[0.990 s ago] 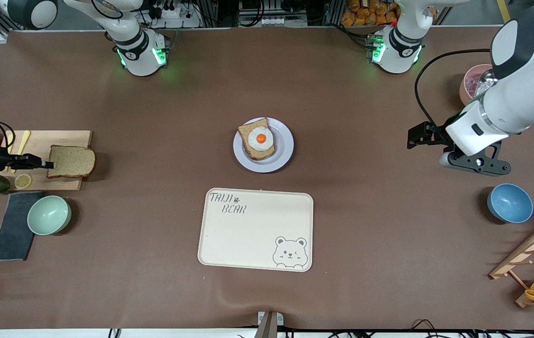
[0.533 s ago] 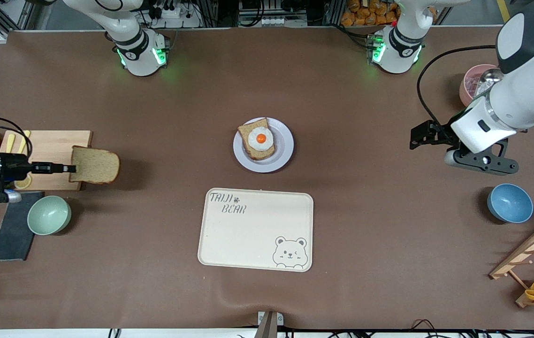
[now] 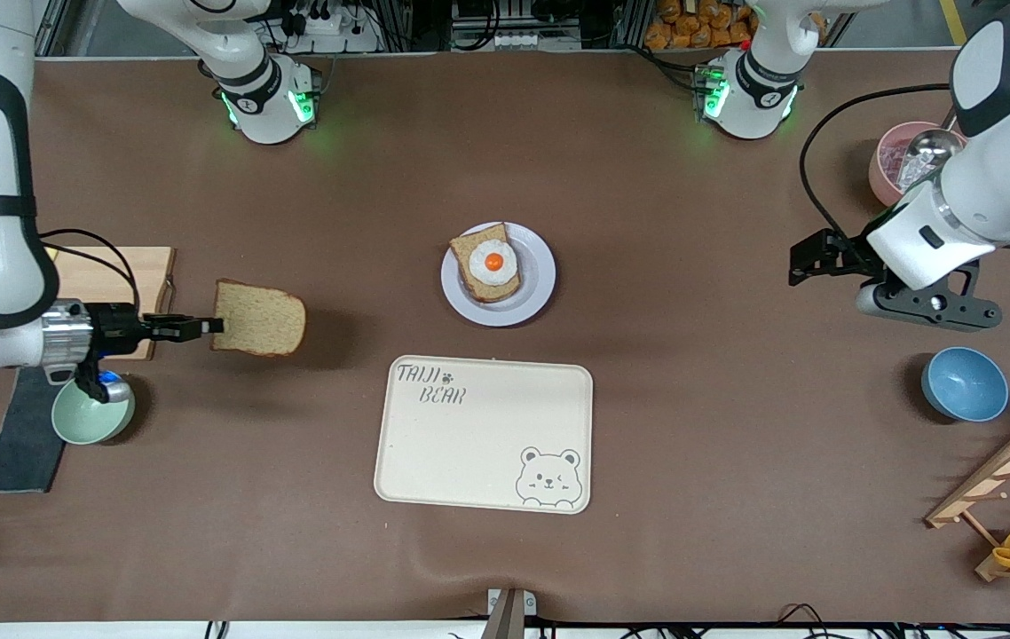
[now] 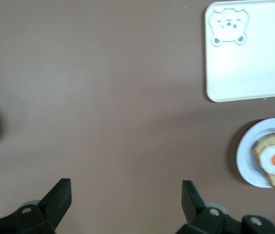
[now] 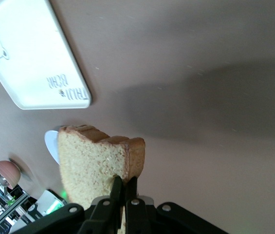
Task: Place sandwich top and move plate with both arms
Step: 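Lift the bread slice with the right gripper toward the egg plate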
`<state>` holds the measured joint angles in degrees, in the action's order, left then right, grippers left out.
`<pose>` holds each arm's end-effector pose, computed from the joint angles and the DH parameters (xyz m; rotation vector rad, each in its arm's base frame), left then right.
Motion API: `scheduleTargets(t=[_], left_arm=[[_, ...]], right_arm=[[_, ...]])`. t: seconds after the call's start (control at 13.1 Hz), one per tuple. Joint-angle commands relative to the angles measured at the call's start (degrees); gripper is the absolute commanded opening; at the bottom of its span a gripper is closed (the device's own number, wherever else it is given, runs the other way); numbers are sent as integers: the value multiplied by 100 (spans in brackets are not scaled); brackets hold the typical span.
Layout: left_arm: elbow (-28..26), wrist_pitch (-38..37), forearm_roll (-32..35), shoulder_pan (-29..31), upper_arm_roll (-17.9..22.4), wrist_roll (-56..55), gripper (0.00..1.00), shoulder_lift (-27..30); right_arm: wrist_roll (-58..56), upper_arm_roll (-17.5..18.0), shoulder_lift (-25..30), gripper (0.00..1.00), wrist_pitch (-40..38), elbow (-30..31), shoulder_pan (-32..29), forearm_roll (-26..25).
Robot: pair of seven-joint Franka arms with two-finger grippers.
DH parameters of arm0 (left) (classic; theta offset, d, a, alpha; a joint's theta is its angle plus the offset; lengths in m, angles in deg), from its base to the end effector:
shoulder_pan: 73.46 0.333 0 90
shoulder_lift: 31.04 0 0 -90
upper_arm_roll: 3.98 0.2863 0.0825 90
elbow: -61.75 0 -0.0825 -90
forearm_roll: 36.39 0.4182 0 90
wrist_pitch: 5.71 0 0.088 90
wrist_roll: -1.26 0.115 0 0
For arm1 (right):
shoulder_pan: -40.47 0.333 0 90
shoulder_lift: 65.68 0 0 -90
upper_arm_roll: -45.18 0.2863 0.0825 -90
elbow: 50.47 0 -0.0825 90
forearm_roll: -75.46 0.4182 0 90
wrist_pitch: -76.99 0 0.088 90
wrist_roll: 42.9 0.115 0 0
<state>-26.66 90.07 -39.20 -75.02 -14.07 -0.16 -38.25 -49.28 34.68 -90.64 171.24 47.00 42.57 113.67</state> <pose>0.6170 -0.1271 0.5345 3.0593 -0.2642 -0.0052 0.6317 -0.0190 0.2788 -2.4615 0.3164 0.4996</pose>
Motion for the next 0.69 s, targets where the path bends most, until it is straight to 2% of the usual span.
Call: scheduleTargets(t=[0.0,0.3,0.46,0.61], left_arm=[[-19,-225,368,-37,-72,-51,100,395],[-28,-525,360,24,-46,-147,100,466],[-28,-761,368,24,-72,-348,100,493],[-28,-841,360,-20,-89,-438,100,528]], right_arm=[[654,740,457,0,426,273,-34,-23],[752,1585,589,0,866,308,-26,-181],[1145,1954,589,0,1068,317,53,-278],[1656,2384,589,0,1209,317,71,-672]])
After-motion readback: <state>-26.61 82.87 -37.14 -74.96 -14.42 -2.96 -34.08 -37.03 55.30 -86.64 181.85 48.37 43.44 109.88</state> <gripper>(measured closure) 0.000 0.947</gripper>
